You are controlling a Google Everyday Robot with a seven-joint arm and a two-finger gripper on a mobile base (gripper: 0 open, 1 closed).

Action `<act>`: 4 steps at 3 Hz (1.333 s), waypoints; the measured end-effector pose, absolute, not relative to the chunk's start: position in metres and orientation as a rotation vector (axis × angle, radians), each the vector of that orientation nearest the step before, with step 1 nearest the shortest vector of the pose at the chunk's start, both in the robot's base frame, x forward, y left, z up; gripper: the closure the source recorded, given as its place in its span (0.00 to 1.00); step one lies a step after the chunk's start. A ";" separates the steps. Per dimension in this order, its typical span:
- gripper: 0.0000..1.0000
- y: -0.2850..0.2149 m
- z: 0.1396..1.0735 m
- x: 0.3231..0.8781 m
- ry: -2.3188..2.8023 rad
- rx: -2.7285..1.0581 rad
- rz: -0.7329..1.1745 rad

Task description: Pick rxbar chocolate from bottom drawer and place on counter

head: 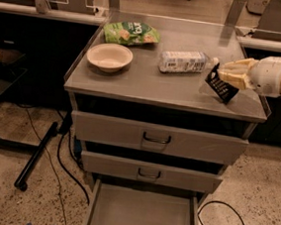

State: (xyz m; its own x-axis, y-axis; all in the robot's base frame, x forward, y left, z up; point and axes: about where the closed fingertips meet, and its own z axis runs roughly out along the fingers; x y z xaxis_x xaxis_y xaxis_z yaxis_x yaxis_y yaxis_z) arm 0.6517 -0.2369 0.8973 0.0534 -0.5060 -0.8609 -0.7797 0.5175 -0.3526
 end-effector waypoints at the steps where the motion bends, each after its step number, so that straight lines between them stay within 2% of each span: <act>1: 1.00 -0.226 0.891 0.668 1.587 -1.195 0.338; 2: 0.81 -0.224 0.894 0.668 1.580 -1.204 0.343; 3: 0.50 -0.224 0.894 0.668 1.580 -1.204 0.343; 4: 0.27 -0.224 0.894 0.668 1.580 -1.204 0.343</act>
Offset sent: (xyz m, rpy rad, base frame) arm 0.0139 0.0091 -0.0051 -0.0144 0.0146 0.0573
